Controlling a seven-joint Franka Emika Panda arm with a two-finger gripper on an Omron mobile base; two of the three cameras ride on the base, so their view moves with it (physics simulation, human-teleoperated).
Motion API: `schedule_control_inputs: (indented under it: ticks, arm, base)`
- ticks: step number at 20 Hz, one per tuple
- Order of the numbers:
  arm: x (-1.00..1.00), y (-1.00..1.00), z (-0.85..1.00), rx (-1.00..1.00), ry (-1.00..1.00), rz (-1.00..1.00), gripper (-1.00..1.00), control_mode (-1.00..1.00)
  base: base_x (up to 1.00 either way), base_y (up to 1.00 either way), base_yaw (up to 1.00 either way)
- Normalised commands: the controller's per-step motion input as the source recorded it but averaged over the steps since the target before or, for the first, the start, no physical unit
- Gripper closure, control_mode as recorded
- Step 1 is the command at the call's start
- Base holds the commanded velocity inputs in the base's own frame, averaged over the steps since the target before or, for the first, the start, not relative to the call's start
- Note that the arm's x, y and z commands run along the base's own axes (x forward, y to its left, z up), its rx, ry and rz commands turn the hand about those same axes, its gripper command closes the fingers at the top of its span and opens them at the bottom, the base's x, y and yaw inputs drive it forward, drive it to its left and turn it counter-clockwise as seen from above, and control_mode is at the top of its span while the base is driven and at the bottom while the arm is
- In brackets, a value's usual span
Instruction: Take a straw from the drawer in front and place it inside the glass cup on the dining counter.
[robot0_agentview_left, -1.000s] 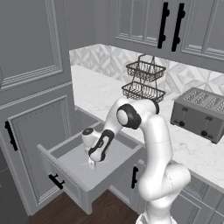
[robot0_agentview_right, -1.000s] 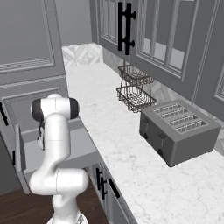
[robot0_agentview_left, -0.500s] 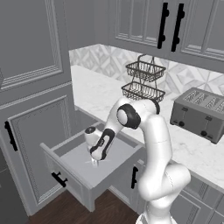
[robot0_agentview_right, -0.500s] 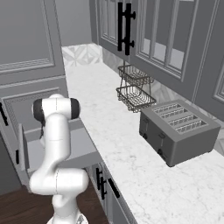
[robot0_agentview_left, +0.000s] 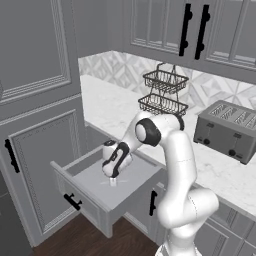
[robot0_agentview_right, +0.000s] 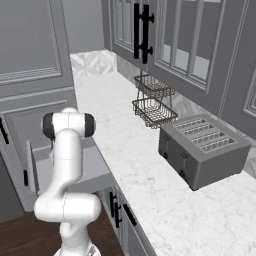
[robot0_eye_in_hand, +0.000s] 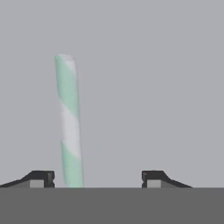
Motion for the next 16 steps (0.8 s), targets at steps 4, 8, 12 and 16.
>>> schedule_control_inputs:
  ticks: [4,8,12,16]
  arm:
    - [-0.05,-0.07,-1.0,0.08,0.0,0.01,1.0,-1.0]
    - [-0.35,0.26,-1.0,0.1,0.0,0.05,1.0,-1.0]
    - [-0.12,0.78,-0.9,0.03,0.0,0.09,1.0,-1.0]
    - [0.0,0.91,-0.76,0.0,0.0,0.11,1.0,-1.0]
  base:
    - [0.0,0.0,0.0]
    - [0.0,0.0,0.0]
    - [0.0,0.0,0.0]
    - [0.0,0.0,0.0]
